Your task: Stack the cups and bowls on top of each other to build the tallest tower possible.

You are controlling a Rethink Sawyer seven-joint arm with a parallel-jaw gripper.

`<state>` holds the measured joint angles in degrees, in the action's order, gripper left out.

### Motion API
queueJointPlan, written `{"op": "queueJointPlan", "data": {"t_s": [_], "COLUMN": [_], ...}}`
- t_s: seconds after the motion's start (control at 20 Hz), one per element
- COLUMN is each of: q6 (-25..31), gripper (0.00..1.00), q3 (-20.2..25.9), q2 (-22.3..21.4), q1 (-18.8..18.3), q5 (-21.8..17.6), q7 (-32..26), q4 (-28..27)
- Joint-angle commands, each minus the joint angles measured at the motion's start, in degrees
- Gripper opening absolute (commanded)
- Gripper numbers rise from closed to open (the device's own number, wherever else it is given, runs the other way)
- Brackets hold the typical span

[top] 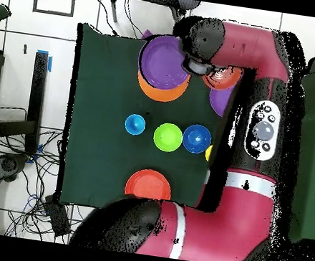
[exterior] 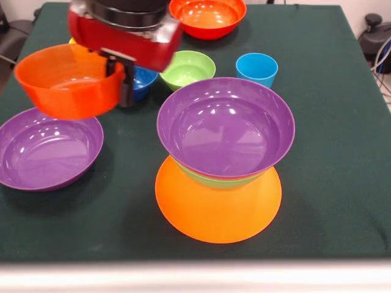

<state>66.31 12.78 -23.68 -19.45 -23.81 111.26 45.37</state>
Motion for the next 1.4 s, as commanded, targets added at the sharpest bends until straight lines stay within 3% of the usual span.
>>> {"op": "queueJointPlan", "data": {"t_s": [0.05,0.8,1.4], "q6": [11.4,5.6,-4.3], "gripper": [0.00,0.00,0.00], "q3": [3.2,-1.9,-7.3], "q2": [4.7,4.8,3.1], "q1": [4.1,9.3,12.8], "q5": [-1.4,2.3,6.6], "q7": [-4.6,8.4,17.7], "q4": [-9.5,-3.3,7.9]}}
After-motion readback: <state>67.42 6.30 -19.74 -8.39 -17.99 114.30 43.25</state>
